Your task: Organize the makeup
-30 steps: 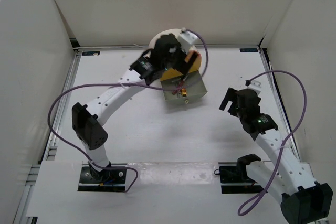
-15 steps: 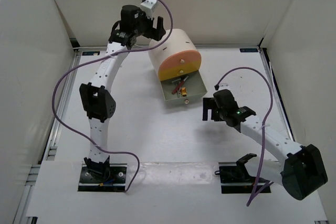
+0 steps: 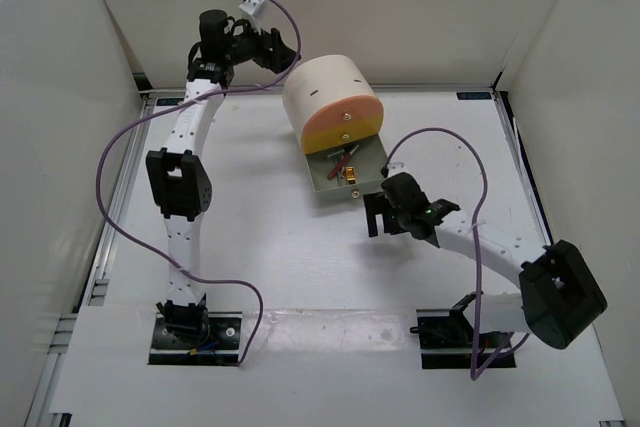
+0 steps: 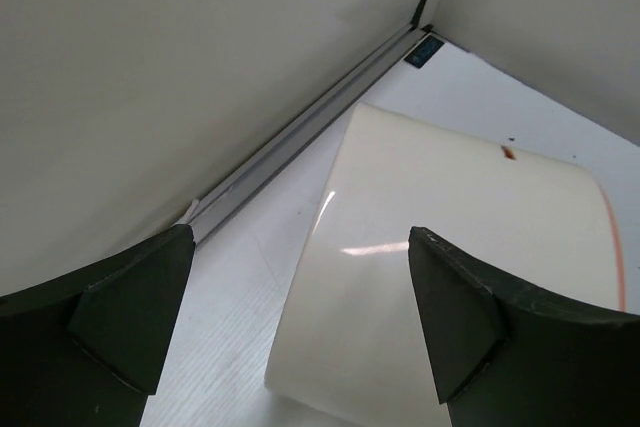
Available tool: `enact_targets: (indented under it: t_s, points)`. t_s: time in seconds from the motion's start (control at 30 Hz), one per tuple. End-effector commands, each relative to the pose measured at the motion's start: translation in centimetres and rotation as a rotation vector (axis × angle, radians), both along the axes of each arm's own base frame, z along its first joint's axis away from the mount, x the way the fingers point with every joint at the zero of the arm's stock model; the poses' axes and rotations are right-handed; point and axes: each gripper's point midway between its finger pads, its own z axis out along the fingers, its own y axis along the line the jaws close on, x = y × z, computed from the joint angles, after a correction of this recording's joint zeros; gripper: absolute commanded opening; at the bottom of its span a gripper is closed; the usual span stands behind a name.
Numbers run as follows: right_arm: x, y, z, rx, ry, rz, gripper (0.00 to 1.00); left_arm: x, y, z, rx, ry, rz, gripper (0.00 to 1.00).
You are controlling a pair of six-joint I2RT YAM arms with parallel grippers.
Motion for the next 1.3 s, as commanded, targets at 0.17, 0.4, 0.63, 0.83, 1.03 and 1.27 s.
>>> enact_targets:
  t_s: [0.17,0.4,0.63,0.83,1.03,1.27]
  points:
    - [5.3,6.5,2.3,0.192,-0.241,0.027,0.90,-1.0,-2.5,0.3,-0.116,-0.045,-0.232,0.98]
    - [8.6,9.7,2.8,0.258,-0.348,0.035,0.88,-1.1,-3.2,-1.2,-0.137,-0.040,-0.304,0.98]
    - [11.9,11.1,3.4,0.233,-0.428,0.012,0.46,-2.0,-4.2,-3.1,-0.148,-0.003,-0.379,0.98]
    - [14.3,10.8,4.3,0.161,-0.510,-0.012,0.14,-2.3,-4.3,-3.5,-0.150,0.001,-0.404,0.98]
    - [15.7,10.4,5.3,0.154,-0.552,-0.016,0.04,-2.5,-4.3,-3.8,-0.149,-0.002,-0.424,0.98]
    - [19.5,12.1,6.4,0.221,-0.650,-0.029,0.12,-2.7,-4.5,-4.8,-0.164,0.036,-0.439,0.98]
